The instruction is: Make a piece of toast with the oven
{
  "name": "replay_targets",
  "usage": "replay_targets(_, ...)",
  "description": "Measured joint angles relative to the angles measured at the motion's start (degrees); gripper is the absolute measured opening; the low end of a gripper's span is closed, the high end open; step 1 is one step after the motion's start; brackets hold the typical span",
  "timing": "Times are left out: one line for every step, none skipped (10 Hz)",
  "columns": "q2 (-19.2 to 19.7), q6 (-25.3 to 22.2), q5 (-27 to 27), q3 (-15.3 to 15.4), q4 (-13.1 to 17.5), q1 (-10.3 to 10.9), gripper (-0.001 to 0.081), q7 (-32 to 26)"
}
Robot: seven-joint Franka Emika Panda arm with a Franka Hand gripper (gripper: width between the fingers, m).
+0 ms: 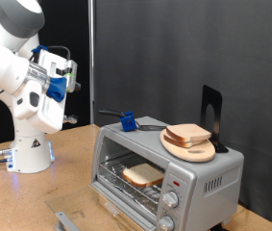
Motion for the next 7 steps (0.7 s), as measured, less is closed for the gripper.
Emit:
replay_targets(0.8,-1.1,1.0,-0.5,0.8,-0.3,0.0682,4.4)
replay_targets(2.0,-1.2,1.5,-1.0,1.8,-0.5,0.0682,7.4)
replay_targets(3.5,-1.1,1.7,-1.6,2.9,-0.9,0.0682,8.8)
replay_targets(5.3,-1.1,1.8,-2.2,4.1,-1.3,0.0682,9.0)
replay_targets(7.5,-2.0,1.6,-2.9,5.7,-1.8,0.0682,9.0)
replay_targets(9.9,-3.7,1.5,-3.6,7.5,-2.3,0.0682,8.7)
replay_targets(12.1,-4.7,1.4,-4.2,9.1,-2.8,0.0682,8.0)
